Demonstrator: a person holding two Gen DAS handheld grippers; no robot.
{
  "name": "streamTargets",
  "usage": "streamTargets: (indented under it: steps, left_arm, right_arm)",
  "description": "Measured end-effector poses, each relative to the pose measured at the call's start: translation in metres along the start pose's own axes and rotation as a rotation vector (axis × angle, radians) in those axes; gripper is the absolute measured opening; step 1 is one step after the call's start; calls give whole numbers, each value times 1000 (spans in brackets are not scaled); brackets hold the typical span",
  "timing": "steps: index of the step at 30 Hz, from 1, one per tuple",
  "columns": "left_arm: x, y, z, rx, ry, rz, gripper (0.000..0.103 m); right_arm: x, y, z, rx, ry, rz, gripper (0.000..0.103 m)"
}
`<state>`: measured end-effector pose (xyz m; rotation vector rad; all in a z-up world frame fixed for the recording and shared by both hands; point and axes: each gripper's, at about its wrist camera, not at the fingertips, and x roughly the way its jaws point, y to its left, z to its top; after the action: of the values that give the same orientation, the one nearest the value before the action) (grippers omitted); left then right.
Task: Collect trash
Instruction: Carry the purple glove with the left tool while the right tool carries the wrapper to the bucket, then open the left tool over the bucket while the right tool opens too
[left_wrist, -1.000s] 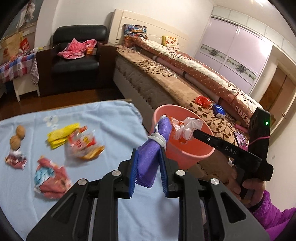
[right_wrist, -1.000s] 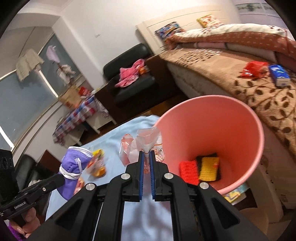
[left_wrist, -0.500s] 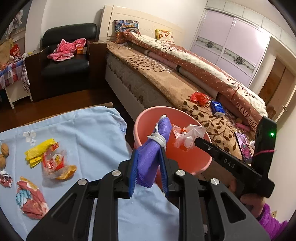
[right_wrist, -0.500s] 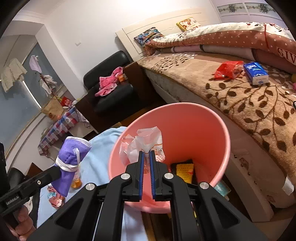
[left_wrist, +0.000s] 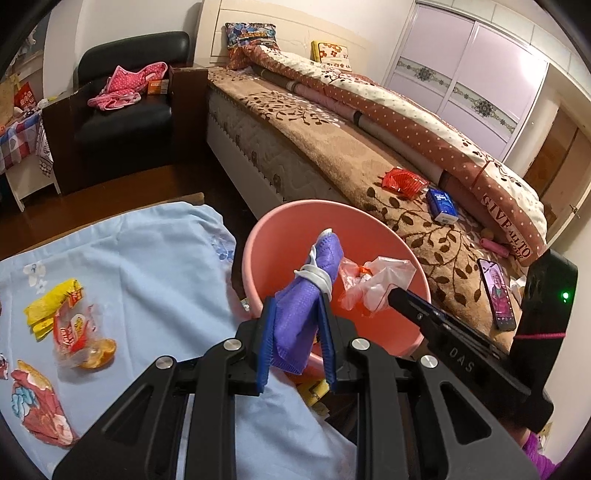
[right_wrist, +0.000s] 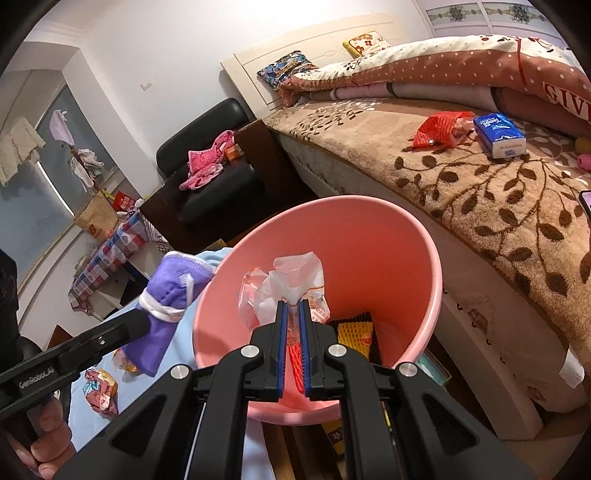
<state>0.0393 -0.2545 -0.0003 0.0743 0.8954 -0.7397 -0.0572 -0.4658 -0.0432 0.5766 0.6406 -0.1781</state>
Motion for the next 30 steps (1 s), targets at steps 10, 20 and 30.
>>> streamTargets:
  steps: [10,20,30]
  left_arm:
    - [15,-9,2,13,23,2,23]
    - [21,-16,6,23,19,-1,23]
    - [20,-19,6,23,8,-16,45]
  right_arm:
    - [2,-1,-1,1,2,-1,6]
    - [5,-5,-2,3,4,-5,6]
    - [7,-8,-4,9,4,-7,7]
